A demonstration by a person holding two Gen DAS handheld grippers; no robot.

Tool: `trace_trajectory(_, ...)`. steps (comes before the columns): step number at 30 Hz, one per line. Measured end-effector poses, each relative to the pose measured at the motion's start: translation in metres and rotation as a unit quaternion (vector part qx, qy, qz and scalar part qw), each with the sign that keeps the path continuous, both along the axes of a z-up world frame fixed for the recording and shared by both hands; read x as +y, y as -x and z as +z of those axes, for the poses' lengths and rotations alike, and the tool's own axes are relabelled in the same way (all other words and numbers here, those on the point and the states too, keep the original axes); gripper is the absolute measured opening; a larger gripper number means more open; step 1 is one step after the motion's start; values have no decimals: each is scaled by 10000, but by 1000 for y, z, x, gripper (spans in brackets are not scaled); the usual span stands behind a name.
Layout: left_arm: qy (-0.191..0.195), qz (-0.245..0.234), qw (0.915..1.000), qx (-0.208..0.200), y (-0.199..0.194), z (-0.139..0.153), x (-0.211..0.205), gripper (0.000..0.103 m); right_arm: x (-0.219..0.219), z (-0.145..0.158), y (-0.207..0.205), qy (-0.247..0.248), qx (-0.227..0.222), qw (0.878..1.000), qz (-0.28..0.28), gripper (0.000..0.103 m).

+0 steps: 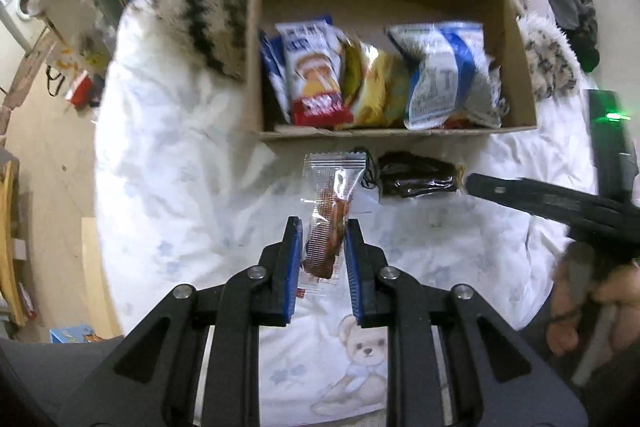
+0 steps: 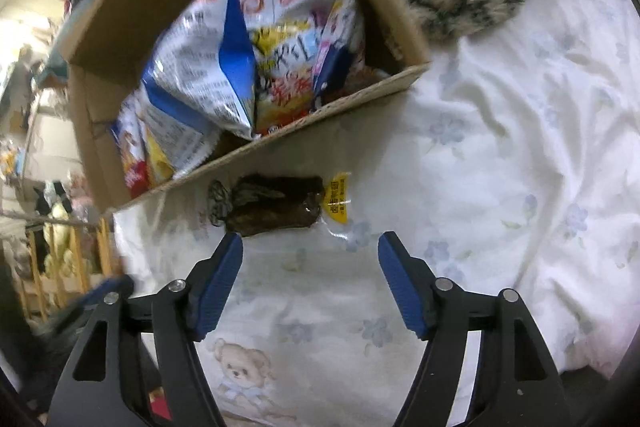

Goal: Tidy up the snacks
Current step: 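Grasp the brown Tiandsen sausage packet with the right tool while the left tool holds its packet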

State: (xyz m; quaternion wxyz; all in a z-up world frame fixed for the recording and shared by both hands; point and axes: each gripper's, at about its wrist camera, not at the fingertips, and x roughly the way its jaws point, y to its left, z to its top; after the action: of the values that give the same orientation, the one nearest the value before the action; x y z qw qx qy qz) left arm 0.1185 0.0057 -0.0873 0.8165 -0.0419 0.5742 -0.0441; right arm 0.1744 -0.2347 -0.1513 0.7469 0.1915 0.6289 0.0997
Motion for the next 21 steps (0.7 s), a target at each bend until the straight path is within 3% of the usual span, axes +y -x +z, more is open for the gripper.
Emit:
trace_trajectory(7,-133,108,9992,-356,-3,8,15,18,21,-18,-28,424,-216,9987,180,76)
trace_trajectory(12,-36,225,9990,-380,-8,7,20,18,39,-35,-37,843,-178,9949,532,75)
trace_trajectory(14,-2,331,9986,-406,-9,8,22,18,46,-34,-34,872,-259,9931,735,69)
trace_trajectory(16,13,428,9981,-434,-11,10,24,18,52,-33,-29,532,-158,9932,1026,47)
trace_trajectory(20,-141,591,9966,-562,-13,14,30,18,62,-31,-9,321,-25,9893,1422,32)
trace_trajectory(21,-149,646,9962,-571,-13,15,33,18,64,-32,-2,275,49,9883,1500,13)
